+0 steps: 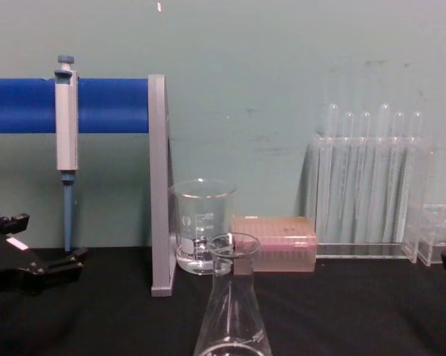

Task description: Grasp the erlenmeyer flask with one hand, shake it three times, then place it back.

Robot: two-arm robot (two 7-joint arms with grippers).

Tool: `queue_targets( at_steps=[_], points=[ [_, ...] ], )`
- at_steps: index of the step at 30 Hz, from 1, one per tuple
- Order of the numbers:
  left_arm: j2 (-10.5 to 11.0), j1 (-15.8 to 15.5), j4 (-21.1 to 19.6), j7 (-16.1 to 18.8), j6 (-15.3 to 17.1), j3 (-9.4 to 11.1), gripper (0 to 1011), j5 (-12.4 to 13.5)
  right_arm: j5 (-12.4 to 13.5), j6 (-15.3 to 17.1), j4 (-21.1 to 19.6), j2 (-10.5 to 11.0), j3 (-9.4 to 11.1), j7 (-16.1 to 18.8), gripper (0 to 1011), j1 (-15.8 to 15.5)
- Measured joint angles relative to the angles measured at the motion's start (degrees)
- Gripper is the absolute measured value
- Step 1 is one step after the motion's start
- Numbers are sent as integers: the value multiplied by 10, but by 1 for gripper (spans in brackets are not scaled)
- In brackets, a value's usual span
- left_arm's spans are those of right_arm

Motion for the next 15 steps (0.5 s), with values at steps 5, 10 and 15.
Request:
queue_targets(
  at_steps=[5, 10, 15],
  points=[
    [0, 0, 0, 0, 0, 0, 1001, 0, 0, 0, 0, 0, 0, 0, 1003, 0],
    [0, 0, 0, 0, 0, 0, 1001, 0, 0, 0, 0, 0, 0, 0, 1003, 0],
    [0, 0, 0, 0, 0, 0, 1001, 0, 0, 0, 0, 0, 0, 0, 1003, 0]
  ],
)
